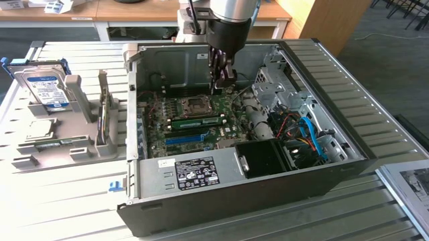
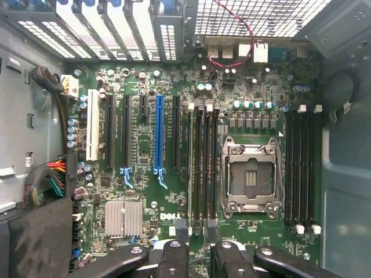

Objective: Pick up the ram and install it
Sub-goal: 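Press down the ram until it locks into place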

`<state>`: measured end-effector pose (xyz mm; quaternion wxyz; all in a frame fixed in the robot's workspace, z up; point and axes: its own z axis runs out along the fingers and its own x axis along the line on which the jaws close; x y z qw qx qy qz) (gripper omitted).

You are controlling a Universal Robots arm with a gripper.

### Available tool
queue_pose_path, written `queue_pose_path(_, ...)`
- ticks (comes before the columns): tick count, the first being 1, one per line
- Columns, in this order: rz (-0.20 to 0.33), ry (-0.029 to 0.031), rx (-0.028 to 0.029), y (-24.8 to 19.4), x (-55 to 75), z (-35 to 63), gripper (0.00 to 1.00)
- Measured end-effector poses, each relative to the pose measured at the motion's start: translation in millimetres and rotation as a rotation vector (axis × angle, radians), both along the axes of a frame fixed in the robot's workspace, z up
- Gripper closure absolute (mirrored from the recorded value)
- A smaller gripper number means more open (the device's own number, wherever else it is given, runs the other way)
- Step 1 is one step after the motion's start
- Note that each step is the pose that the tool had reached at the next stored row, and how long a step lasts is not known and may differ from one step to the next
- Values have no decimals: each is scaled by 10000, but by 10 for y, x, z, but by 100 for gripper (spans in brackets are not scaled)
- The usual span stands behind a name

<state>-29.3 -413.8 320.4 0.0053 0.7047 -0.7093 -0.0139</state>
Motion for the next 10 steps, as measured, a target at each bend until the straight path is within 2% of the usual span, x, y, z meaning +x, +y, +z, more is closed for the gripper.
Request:
queue_pose_path(8, 0, 0, 0, 0, 0, 0, 75)
queue_pose_path(9, 0, 0, 0, 0, 0, 0, 76)
queue_pose_path(10, 0, 0, 0, 0, 0, 0, 83)
